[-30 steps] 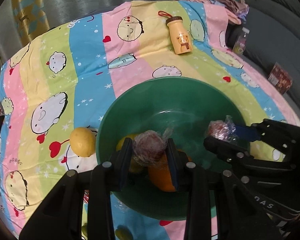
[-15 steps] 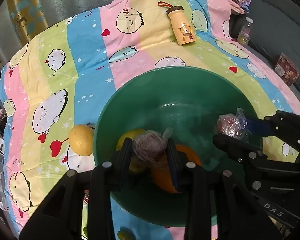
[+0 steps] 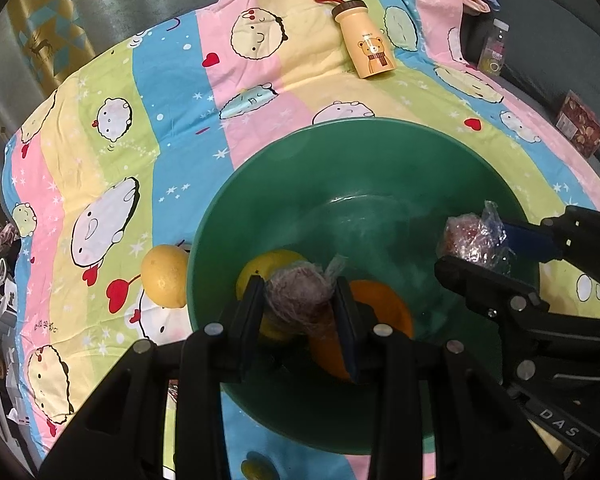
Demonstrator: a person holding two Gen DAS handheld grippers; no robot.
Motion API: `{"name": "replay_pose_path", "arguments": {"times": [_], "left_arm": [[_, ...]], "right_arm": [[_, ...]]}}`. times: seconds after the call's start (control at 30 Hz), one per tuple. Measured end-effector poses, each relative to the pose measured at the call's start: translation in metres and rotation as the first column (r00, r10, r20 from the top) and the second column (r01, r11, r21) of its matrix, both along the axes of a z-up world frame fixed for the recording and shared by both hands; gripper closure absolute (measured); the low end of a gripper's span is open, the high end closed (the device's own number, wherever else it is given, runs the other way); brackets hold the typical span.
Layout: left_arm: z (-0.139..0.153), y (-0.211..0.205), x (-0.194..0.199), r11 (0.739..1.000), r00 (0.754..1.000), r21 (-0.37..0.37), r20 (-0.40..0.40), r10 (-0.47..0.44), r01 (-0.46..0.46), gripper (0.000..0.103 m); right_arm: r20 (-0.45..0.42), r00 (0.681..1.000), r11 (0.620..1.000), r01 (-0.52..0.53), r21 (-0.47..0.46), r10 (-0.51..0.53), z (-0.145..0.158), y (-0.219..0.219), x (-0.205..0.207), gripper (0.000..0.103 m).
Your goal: Organize fruits
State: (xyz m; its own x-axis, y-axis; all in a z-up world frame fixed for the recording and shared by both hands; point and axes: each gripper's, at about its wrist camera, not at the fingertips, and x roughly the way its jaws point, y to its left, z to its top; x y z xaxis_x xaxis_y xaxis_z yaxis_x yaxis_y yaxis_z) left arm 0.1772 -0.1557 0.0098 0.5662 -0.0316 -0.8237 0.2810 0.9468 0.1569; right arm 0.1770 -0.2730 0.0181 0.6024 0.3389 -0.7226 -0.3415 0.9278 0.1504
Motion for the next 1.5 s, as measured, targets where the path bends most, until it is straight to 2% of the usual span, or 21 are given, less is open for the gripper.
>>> {"name": "replay_pose_path", "arguments": {"times": [0.47, 0.63, 0.77, 0.9, 0.97, 1.03, 1.17, 1.23, 1.3, 1.33, 1.43, 1.5], "left_arm": [[0.005, 0.002, -0.003, 1.0, 0.999, 0.015, 0.033, 0.012, -0.012, 0.066], [0.01, 0.004, -0.008, 0.999, 0.997, 0.024, 0.07, 0.021, -0.023, 0.051], [0.015, 0.005, -0.012, 0.999, 0.994, 0.023, 0.101, 0.033, -0.036, 0.046], [0.023, 0.006, -0.019, 0.999, 0.989, 0.019, 0.144, 0.045, -0.048, 0.034], [0.028, 0.007, -0.024, 0.998, 0.984, 0.019, 0.169, 0.049, -0.053, 0.03], [0.033, 0.008, -0.028, 0.998, 0.98, 0.02, 0.19, 0.058, -0.063, 0.021], [0.042, 0.013, -0.039, 0.997, 0.968, 0.004, 0.238, 0.08, -0.083, 0.014], [0.046, 0.017, -0.045, 0.996, 0.962, -0.007, 0.258, 0.093, -0.094, 0.007], [0.05, 0.022, -0.052, 0.995, 0.956, -0.021, 0.275, 0.102, -0.1, 0.003], [0.052, 0.025, -0.056, 0.994, 0.954, -0.03, 0.279, 0.106, -0.101, 0.002], [0.054, 0.037, -0.068, 0.991, 0.954, -0.084, 0.275, 0.124, -0.105, 0.0], [0.053, 0.053, -0.078, 0.982, 0.957, -0.149, 0.25, 0.148, -0.113, 0.0]], "right_arm": [[0.009, 1.0, 1.0, 0.016, -0.006, -0.016, 0.002, -0.003, -0.002, 0.066], [0.028, 0.998, 0.999, 0.054, 0.003, -0.054, 0.006, -0.01, -0.003, 0.065], [0.048, 0.995, 0.996, 0.086, 0.029, -0.088, 0.012, -0.018, -0.003, 0.055], [0.069, 0.992, 0.993, 0.102, 0.063, -0.106, 0.019, -0.025, -0.005, 0.054], [0.074, 0.991, 0.99, 0.105, 0.099, -0.113, 0.023, -0.029, -0.007, 0.054], [0.079, 0.989, 0.983, 0.111, 0.144, -0.123, 0.027, -0.035, -0.009, 0.053], [0.095, 0.986, 0.957, 0.109, 0.27, -0.139, 0.037, -0.047, -0.018, 0.044], [0.11, 0.983, 0.944, 0.105, 0.314, -0.146, 0.043, -0.052, -0.024, 0.04], [0.124, 0.981, 0.939, 0.101, 0.33, -0.149, 0.047, -0.053, -0.027, 0.03], [0.134, 0.98, 0.937, 0.091, 0.337, -0.144, 0.049, -0.054, -0.03, 0.028], [0.142, 0.982, 0.926, 0.065, 0.372, -0.125, 0.051, -0.053, -0.037, 0.026], [0.143, 0.983, 0.913, 0.048, 0.405, -0.115, 0.052, -0.052, -0.042, 0.025]]}}
